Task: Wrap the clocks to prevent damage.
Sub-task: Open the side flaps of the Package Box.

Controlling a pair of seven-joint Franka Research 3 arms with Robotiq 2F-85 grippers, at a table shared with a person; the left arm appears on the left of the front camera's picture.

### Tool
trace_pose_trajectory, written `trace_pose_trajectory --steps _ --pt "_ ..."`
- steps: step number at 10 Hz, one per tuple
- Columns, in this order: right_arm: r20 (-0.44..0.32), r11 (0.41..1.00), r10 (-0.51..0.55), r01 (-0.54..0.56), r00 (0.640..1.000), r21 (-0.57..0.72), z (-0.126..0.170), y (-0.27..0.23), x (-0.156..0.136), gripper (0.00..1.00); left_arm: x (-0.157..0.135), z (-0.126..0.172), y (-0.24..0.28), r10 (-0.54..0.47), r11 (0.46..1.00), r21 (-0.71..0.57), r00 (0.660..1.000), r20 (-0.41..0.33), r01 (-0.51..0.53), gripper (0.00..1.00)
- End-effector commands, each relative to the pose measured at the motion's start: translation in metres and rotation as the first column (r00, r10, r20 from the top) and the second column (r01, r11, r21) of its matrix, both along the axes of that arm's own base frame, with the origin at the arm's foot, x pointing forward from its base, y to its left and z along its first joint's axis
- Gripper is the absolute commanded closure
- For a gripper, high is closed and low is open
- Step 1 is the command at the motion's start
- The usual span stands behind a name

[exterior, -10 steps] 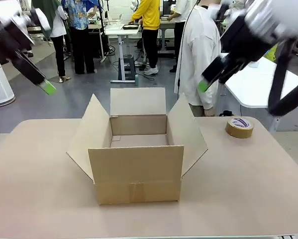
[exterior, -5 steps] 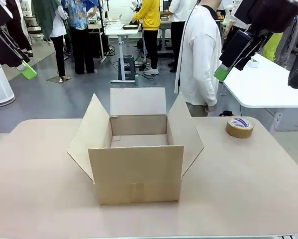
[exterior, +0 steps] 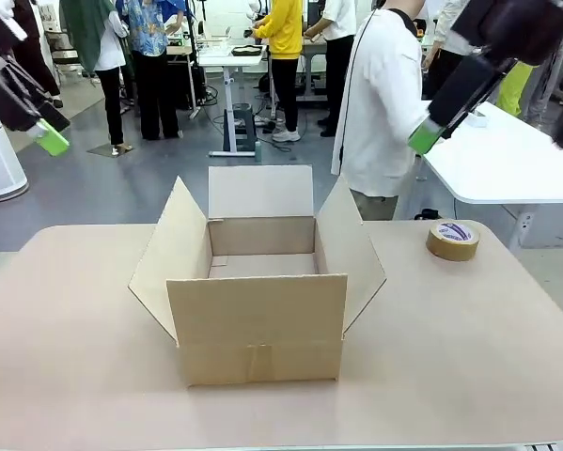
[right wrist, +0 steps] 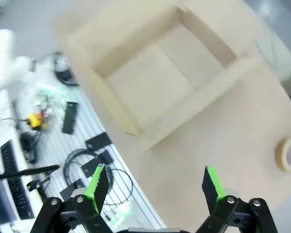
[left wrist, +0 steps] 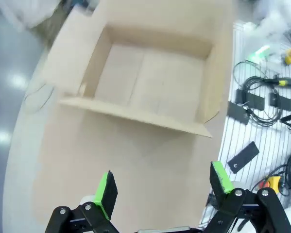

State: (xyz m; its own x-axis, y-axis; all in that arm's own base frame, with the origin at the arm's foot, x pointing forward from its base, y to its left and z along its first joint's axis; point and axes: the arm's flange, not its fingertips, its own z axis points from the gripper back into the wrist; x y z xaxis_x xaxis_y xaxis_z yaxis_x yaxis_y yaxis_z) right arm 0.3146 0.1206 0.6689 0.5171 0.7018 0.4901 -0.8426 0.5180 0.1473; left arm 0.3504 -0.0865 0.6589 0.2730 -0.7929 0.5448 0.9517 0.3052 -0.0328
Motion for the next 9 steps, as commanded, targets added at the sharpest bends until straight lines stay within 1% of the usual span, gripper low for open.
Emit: trace_pose_trajectory --steps 1,2,3,4,5,6,7,8,9 --pt "-0.083 0.9 0.31 -0.264 0.947 0.346 0.001 -0.073 0.03 0.0 0.023 0.002 0.054 -0.332 0.914 -0.258 0.942 -0.038 0.312 0.0" --pt "-0.044 0.855 0.342 -0.291 0.939 0.429 -0.002 -0.099 0.038 0.0 0.031 0.005 0.076 -0.416 0.854 -0.34 0.91 0.011 0.394 0.0" --pt "-0.024 0.822 0.352 -0.296 0.936 0.487 -0.011 -0.125 0.043 0.0 0.034 -0.001 0.101 -0.464 0.785 -0.429 0.883 0.071 0.448 0.0" --pt "0.0 0.806 0.344 -0.295 0.939 0.513 -0.025 -0.148 0.046 0.0 0.029 -0.014 0.123 -0.436 0.756 -0.476 0.889 0.144 0.448 0.0" --pt "0.018 0.782 0.32 -0.275 0.947 0.56 -0.038 -0.168 0.047 0.0 0.029 -0.025 0.143 -0.397 0.746 -0.506 0.899 0.182 0.432 0.0" --pt "0.01 0.788 0.283 -0.239 0.959 0.567 -0.049 -0.18 0.049 0.0 0.03 -0.034 0.159 -0.375 0.757 -0.496 0.905 0.203 0.425 0.0" --pt "0.018 0.815 0.214 -0.189 0.977 0.547 -0.059 -0.19 0.052 0.0 0.029 -0.043 0.172 -0.304 0.788 -0.495 0.93 0.204 0.366 0.0" --pt "0.042 0.833 0.184 -0.178 0.982 0.524 -0.065 -0.193 0.05 0.0 0.023 -0.05 0.181 -0.26 0.806 -0.486 0.939 0.224 0.338 0.0" --pt "0.071 0.849 0.148 -0.164 0.986 0.502 -0.066 -0.195 0.046 0.0 0.019 -0.057 0.189 -0.238 0.807 -0.489 0.94 0.244 0.331 0.0"
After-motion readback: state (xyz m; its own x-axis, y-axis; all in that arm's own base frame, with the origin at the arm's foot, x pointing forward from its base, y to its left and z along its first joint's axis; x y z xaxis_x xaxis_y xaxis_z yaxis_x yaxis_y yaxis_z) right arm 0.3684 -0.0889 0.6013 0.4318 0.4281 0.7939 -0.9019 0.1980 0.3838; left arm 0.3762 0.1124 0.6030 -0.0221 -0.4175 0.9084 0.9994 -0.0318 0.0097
